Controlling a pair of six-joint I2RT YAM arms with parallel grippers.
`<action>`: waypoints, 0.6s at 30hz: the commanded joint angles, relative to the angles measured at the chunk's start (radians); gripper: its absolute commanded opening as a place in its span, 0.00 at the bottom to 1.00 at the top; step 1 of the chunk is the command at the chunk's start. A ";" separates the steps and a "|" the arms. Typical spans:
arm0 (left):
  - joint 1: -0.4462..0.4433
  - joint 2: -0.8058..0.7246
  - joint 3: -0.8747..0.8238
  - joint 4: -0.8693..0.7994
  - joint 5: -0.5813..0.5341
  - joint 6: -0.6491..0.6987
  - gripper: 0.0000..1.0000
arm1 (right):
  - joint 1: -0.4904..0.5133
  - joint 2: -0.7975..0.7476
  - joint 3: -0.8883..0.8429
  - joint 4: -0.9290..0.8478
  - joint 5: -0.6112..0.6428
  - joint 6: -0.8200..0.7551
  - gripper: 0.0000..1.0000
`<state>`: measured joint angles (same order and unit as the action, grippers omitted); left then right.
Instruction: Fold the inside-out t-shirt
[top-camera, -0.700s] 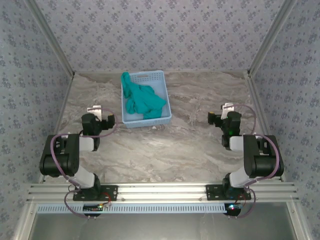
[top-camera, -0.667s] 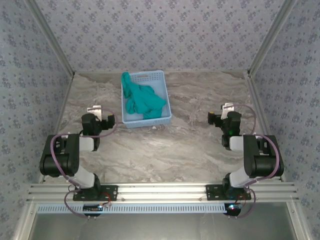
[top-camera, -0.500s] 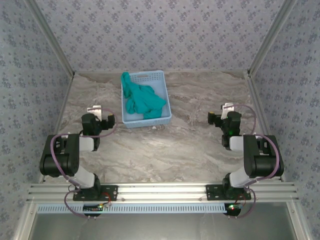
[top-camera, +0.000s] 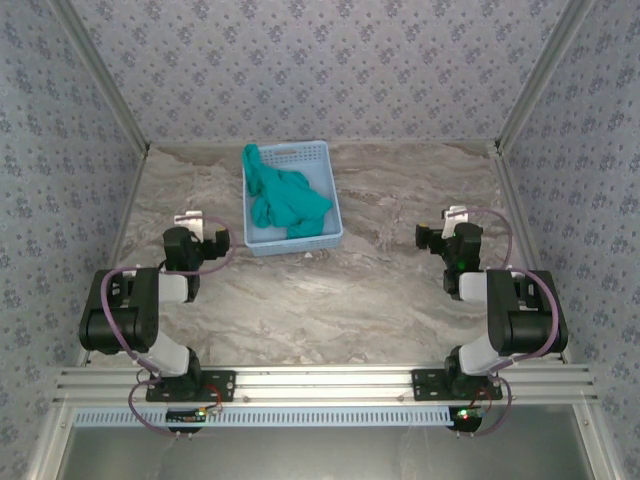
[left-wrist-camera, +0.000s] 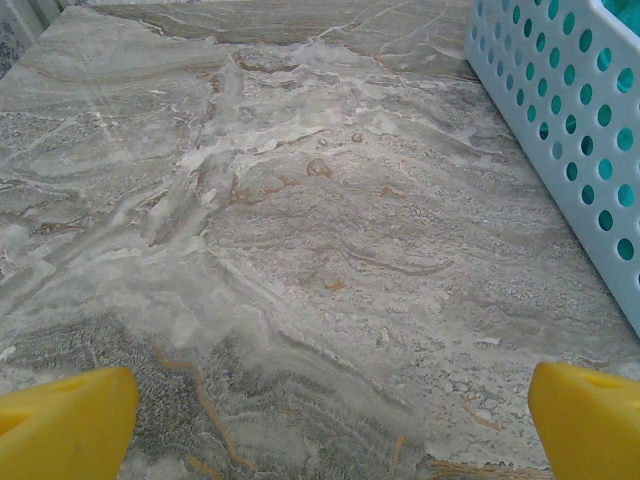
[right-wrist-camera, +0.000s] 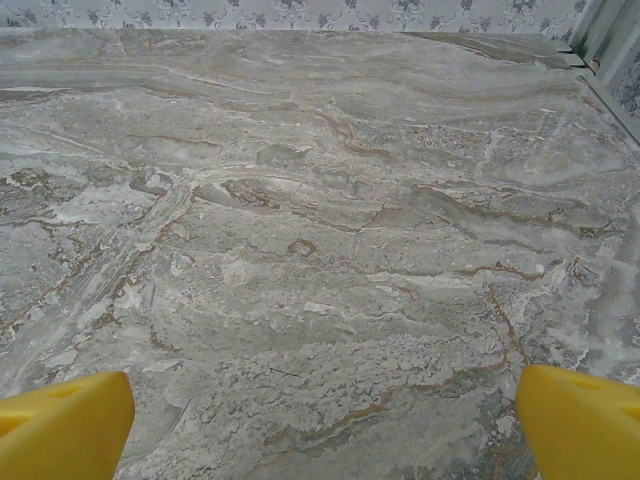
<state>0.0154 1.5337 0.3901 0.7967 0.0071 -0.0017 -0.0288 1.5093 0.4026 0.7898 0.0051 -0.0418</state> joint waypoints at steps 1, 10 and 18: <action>0.009 0.002 0.026 0.013 -0.002 -0.015 1.00 | -0.006 0.009 -0.002 -0.001 0.010 0.010 1.00; 0.009 0.003 0.026 0.013 -0.002 -0.016 1.00 | -0.008 0.008 -0.003 0.000 0.007 0.011 1.00; -0.014 -0.170 0.274 -0.576 -0.082 -0.125 1.00 | 0.120 -0.244 0.139 -0.404 0.121 -0.017 1.00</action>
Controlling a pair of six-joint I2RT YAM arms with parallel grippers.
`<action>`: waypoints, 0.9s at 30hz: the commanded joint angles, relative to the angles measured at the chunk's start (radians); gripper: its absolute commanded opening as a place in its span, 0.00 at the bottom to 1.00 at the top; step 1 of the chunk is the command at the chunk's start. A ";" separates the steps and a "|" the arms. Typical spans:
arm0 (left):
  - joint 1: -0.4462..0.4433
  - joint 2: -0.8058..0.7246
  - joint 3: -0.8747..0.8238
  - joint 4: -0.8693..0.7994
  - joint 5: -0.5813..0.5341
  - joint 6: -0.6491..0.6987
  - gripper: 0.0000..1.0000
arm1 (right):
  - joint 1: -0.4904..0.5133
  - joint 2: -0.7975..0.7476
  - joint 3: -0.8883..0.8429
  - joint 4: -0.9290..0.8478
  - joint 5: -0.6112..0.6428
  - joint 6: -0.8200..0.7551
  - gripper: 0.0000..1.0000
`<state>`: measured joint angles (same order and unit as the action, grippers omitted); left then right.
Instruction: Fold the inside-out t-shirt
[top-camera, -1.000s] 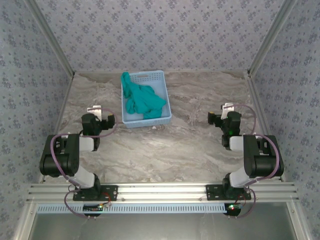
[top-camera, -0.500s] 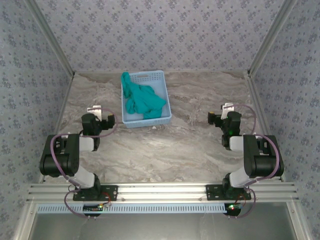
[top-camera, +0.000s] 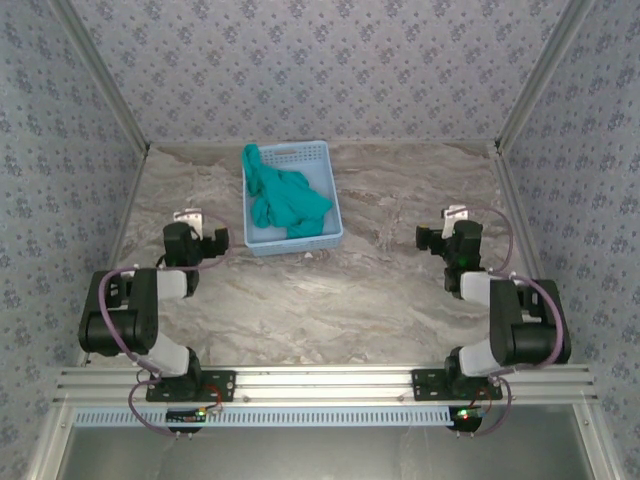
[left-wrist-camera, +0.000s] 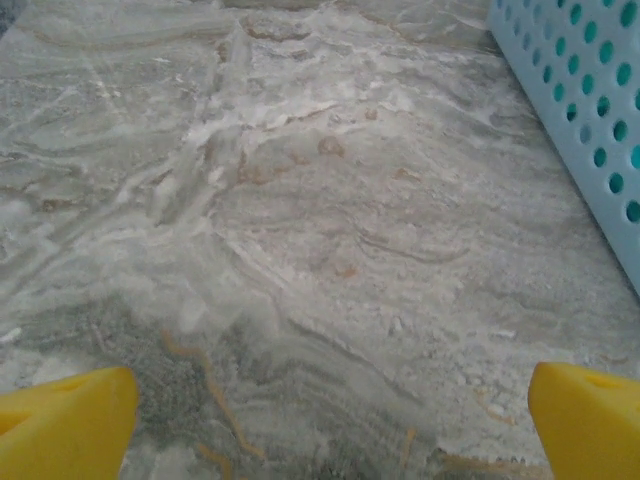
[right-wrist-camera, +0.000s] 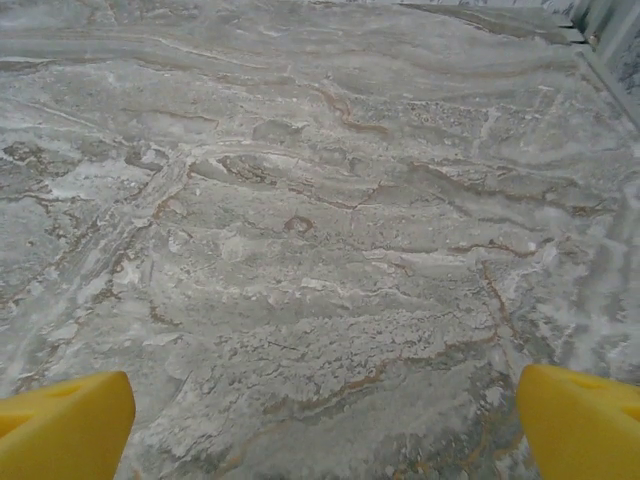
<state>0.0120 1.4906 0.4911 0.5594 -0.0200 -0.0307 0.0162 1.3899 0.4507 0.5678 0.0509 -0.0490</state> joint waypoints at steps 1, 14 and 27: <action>-0.014 -0.163 0.226 -0.451 -0.043 -0.163 1.00 | 0.128 -0.161 0.123 -0.240 0.121 0.013 1.00; -0.303 -0.384 0.328 -0.806 -0.018 -0.419 1.00 | 0.450 0.057 0.537 -0.633 -0.207 0.059 0.86; -0.491 0.208 0.825 -0.958 -0.031 -0.439 1.00 | 0.577 0.502 0.923 -0.876 0.080 0.381 0.54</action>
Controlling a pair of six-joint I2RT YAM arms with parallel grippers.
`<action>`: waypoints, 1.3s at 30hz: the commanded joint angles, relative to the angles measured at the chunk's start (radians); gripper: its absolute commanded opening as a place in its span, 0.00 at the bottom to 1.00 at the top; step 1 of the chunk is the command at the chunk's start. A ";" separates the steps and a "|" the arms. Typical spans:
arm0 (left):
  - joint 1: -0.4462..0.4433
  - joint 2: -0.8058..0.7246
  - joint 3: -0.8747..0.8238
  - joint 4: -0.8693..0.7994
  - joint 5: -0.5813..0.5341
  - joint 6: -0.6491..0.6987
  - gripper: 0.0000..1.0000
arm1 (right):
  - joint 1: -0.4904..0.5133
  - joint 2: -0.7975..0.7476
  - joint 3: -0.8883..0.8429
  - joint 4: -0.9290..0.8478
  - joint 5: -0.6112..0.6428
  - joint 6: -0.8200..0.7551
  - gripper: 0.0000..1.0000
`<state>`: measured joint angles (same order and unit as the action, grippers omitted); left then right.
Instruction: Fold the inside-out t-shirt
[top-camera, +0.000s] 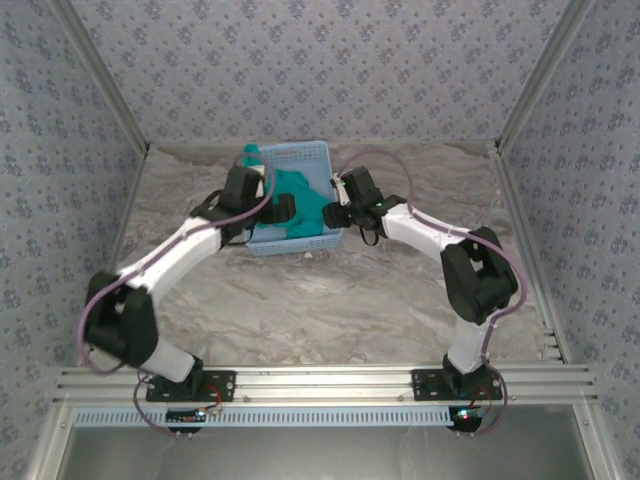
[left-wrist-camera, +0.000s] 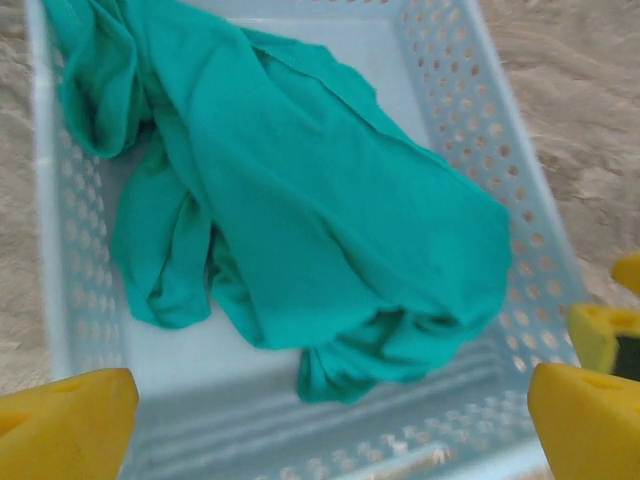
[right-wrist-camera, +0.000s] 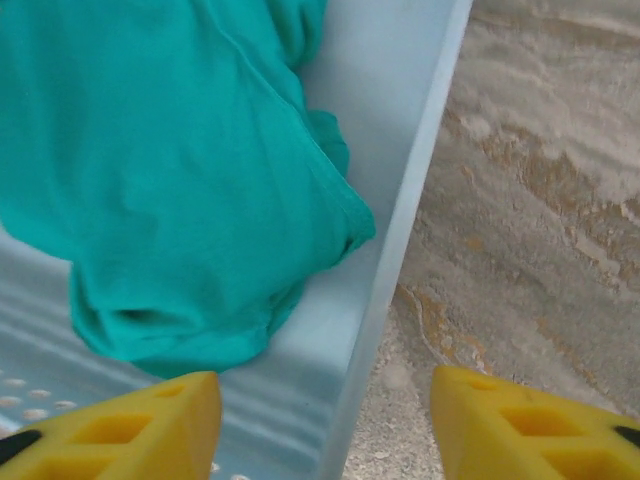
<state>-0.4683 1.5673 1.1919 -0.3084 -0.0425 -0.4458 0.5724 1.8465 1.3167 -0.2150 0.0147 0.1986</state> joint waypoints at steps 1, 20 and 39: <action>-0.024 0.216 0.194 -0.125 -0.015 -0.024 1.00 | 0.029 0.064 0.075 -0.114 0.156 0.175 0.50; -0.144 0.173 0.468 -0.213 -0.068 0.022 0.00 | -0.118 -0.059 -0.084 -0.174 0.320 0.343 0.01; -0.234 -0.505 0.139 -0.262 -0.423 0.074 0.00 | -0.818 -0.194 -0.092 -0.382 0.266 -0.312 0.23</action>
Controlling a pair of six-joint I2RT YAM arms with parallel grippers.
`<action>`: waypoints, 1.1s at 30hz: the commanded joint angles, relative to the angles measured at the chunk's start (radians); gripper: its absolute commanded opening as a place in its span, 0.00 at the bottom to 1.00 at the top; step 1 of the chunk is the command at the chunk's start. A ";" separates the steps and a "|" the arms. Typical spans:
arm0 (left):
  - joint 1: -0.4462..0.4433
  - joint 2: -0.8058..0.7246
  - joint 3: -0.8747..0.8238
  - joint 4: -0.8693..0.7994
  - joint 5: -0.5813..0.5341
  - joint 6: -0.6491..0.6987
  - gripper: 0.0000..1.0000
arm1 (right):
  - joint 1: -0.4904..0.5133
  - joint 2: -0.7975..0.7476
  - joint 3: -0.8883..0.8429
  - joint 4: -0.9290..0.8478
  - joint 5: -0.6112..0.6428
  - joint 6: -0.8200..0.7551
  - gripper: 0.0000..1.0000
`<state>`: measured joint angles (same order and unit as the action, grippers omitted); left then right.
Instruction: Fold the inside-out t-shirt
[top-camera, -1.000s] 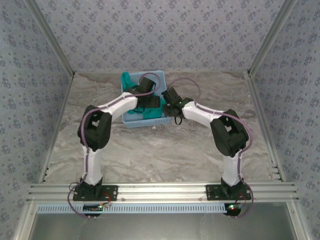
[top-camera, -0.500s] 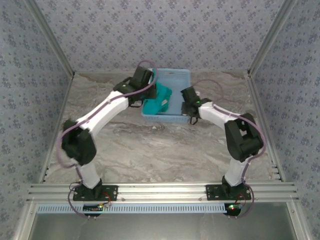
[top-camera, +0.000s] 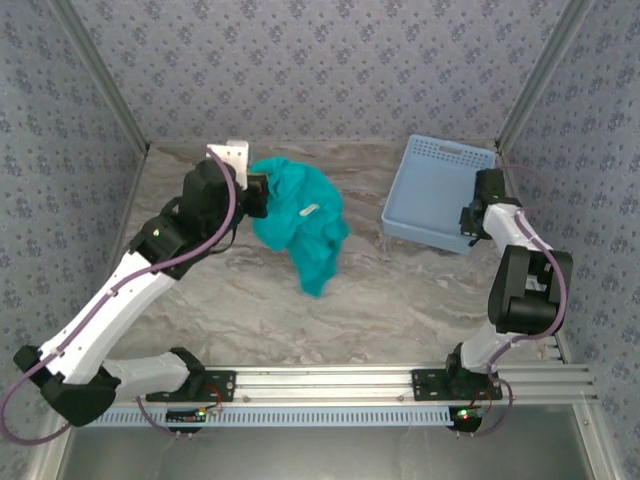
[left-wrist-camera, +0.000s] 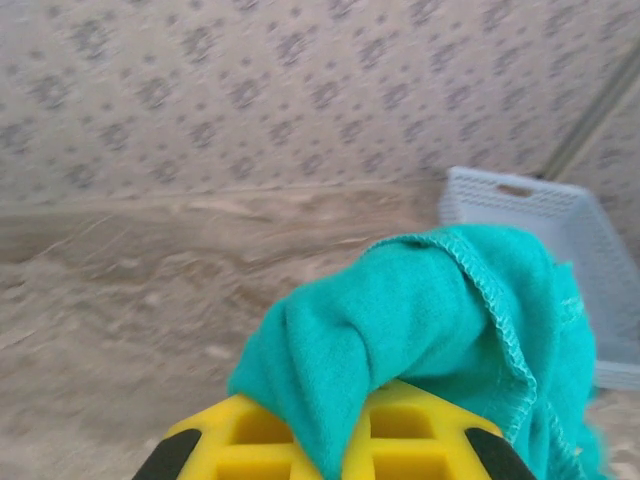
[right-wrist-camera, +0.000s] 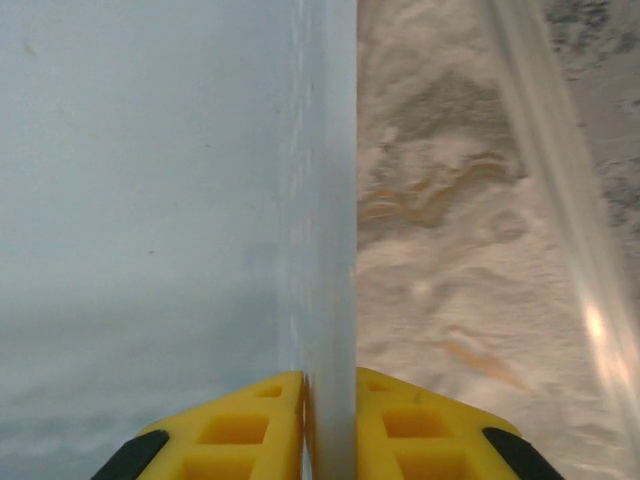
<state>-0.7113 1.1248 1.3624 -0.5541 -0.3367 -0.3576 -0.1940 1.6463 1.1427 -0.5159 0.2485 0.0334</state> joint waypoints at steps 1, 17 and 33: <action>0.011 -0.086 -0.052 -0.027 -0.131 -0.028 0.00 | -0.075 0.006 0.090 -0.079 0.086 -0.130 0.28; 0.020 -0.227 -0.299 -0.020 -0.156 -0.081 0.00 | 0.368 -0.071 0.122 -0.039 -0.206 0.102 0.78; 0.029 -0.176 -0.376 0.054 -0.114 -0.148 0.00 | 0.359 0.176 0.158 -0.196 0.073 0.026 0.57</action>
<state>-0.6868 0.9360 0.9749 -0.5491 -0.4583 -0.4843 0.2043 1.8645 1.3228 -0.6621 0.2497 0.1085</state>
